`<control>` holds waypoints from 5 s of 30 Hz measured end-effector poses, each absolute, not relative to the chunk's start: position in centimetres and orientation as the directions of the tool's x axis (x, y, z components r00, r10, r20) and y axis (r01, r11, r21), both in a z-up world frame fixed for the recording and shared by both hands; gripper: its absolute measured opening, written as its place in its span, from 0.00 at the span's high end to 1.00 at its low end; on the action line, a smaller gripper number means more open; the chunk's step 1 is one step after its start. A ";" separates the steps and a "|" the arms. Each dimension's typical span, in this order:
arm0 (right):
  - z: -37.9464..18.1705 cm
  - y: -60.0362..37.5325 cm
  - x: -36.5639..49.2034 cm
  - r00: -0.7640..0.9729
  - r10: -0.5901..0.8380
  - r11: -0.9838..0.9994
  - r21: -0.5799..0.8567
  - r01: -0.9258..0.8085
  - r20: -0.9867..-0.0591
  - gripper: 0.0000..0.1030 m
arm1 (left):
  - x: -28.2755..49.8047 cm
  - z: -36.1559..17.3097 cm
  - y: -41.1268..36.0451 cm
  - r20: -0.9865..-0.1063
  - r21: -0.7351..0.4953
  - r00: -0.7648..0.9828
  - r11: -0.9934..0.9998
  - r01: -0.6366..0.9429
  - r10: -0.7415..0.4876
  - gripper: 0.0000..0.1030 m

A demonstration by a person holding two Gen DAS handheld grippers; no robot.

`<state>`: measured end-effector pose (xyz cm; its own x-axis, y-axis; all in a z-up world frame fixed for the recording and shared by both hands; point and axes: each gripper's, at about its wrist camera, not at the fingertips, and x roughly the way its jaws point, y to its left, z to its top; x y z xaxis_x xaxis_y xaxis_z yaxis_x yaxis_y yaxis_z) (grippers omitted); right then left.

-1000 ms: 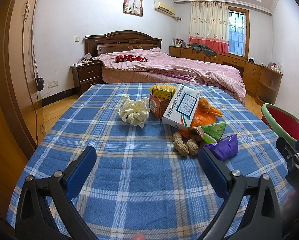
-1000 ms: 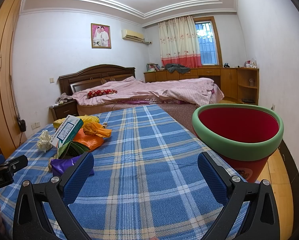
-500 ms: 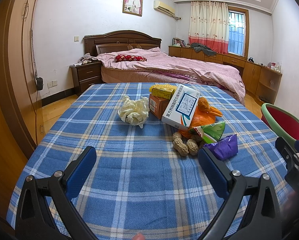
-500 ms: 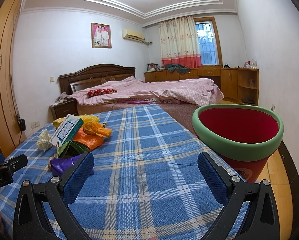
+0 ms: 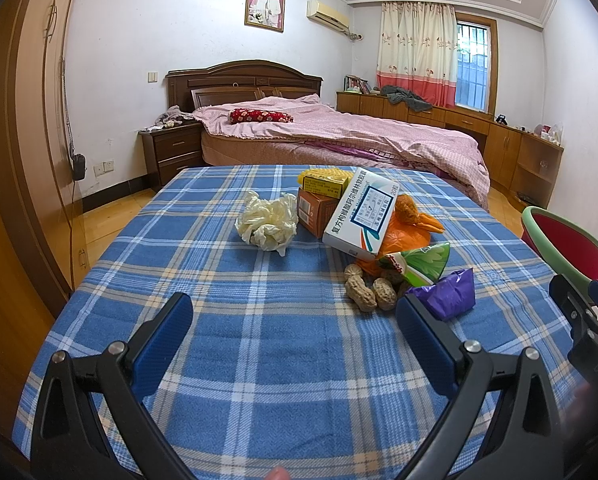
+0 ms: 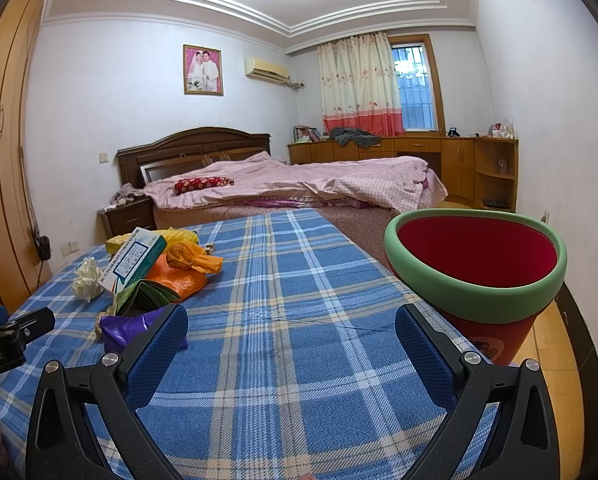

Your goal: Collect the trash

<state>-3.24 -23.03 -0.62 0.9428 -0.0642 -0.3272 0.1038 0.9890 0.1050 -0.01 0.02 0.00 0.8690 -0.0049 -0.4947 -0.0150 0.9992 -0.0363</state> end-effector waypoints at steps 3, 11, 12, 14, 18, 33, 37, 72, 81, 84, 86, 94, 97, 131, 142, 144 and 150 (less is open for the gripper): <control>-0.6 -23.0 -3.2 0.942 -0.062 0.989 0.106 0.103 -0.329 0.00 | 0.0 0.0 0.0 -0.496 -0.037 0.868 0.999 -0.015 -0.006 0.02; -0.4 -23.8 -3.1 0.933 -0.046 0.987 0.125 0.097 -0.356 0.00 | 0.4 0.1 -0.1 -0.511 -0.043 0.859 0.999 -0.001 -0.021 0.02; -0.2 -24.1 -3.3 0.931 -0.043 0.987 0.128 0.096 -0.363 0.00 | 0.3 0.3 -0.1 -0.516 -0.039 0.856 0.999 0.005 -0.025 0.02; -0.5 -23.7 -2.5 0.923 -0.037 0.986 0.134 0.095 -0.382 0.00 | 0.4 0.4 -0.2 -0.520 -0.022 0.854 1.000 0.011 -0.021 0.02; 0.0 -24.3 -2.1 0.913 -0.023 0.985 0.146 0.090 -0.407 0.00 | 0.9 1.2 0.1 -0.520 0.008 0.854 1.000 0.022 -0.014 0.02; 4.6 -25.2 0.9 0.885 0.079 0.966 0.253 0.045 -0.459 0.00 | 7.2 3.2 2.5 -0.609 -0.050 0.792 0.999 0.014 -0.042 0.02; 5.4 -24.3 2.7 0.869 0.068 0.981 0.193 0.032 -0.490 0.00 | 10.1 2.9 3.2 -0.654 -0.051 0.755 0.999 0.016 -0.045 0.02; 1.1 -17.1 16.3 0.670 0.171 0.985 0.113 -0.130 -0.722 0.00 | 18.4 -1.9 5.5 -0.774 -0.131 0.622 0.991 0.020 -0.115 0.33; 1.1 -16.3 16.5 0.674 0.204 0.978 0.112 -0.178 -0.710 0.04 | 18.4 -1.6 6.2 -0.762 -0.170 0.633 0.985 0.009 -0.137 0.59; 1.3 -16.4 16.3 0.677 0.215 0.976 0.125 -0.180 -0.704 0.05 | 18.2 -1.3 6.4 -0.752 -0.179 0.643 0.984 0.011 -0.144 0.63; 1.5 -16.5 16.3 0.682 0.221 0.975 0.135 -0.179 -0.697 0.08 | 18.0 -1.1 6.5 -0.749 -0.187 0.645 0.982 0.010 -0.150 0.63; 0.4 -16.6 17.5 0.638 0.242 0.970 0.179 -0.163 -0.731 0.27 | 17.2 -0.2 6.2 -0.734 -0.191 0.661 0.981 0.020 -0.157 0.64; -0.3 -16.4 17.8 0.616 0.252 0.968 0.187 -0.170 -0.746 0.43 | 17.0 0.0 5.9 -0.731 -0.191 0.664 0.981 0.024 -0.159 0.64; 9.3 -23.8 7.9 0.788 0.216 0.972 0.199 -0.121 -0.576 0.86 | 10.5 9.0 -4.6 -0.625 -0.201 0.693 0.932 0.303 -0.360 0.64; 10.1 -31.4 4.9 0.806 0.101 0.978 0.209 0.028 -0.583 0.86 | 10.1 10.0 -12.3 -0.632 -0.189 0.632 0.879 0.437 -0.450 0.64; 10.0 -32.9 4.5 0.807 0.075 0.976 0.210 0.061 -0.585 0.86 | 10.2 9.9 -14.2 -0.637 -0.183 0.615 0.867 0.464 -0.464 0.64; 9.0 -37.0 3.6 0.800 0.012 0.966 0.214 0.146 -0.600 0.86 | 10.9 9.2 -18.7 -0.655 -0.162 0.572 0.832 0.531 -0.493 0.64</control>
<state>3.61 -37.01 9.00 0.8001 0.0120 -0.5998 0.1460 0.9658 0.2141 10.92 -18.70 9.18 0.5721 -0.4934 -0.6552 0.5312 0.8316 -0.1624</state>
